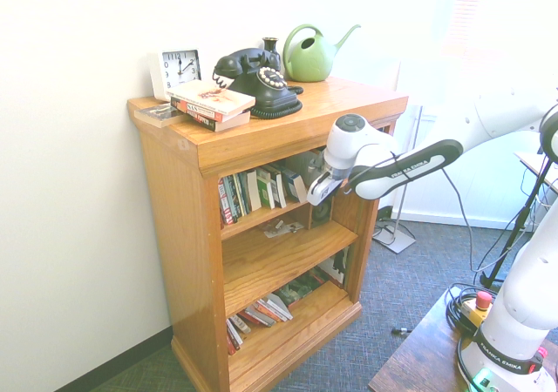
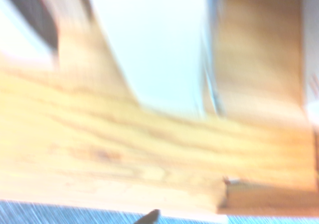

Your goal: Shelf the books

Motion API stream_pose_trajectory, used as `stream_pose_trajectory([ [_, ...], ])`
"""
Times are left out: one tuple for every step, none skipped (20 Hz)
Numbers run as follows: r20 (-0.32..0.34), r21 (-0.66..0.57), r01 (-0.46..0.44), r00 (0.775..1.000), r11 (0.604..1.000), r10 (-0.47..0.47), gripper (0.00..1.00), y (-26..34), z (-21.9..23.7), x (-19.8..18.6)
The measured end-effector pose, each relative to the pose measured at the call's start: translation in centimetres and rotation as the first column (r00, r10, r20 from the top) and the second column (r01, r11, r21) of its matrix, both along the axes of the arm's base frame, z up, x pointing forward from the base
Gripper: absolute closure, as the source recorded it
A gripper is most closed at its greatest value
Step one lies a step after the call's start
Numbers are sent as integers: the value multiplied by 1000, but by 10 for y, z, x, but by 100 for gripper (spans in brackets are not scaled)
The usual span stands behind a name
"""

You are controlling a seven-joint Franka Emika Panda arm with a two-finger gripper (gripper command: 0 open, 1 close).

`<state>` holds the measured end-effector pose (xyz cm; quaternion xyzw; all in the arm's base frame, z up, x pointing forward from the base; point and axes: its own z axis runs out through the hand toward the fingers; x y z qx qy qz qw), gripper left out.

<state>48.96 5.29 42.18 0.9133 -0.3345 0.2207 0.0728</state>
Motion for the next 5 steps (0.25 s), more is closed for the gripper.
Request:
stream_pose_trajectory([
  [5, -1, 4, 1000, 1000, -4, 0, -3, 4, -12],
  [5, 2, 10, 1000, 1000, -10, 0, -6, 6, -24],
  [2, 11, 13, 1000, 1000, -13, 0, -9, 8, -35],
  [-4, 23, 13, 1000, 1000, -13, 0, -12, 10, -45],
  [-15, 36, 11, 1000, 999, -11, 0, -15, 11, -55],
])
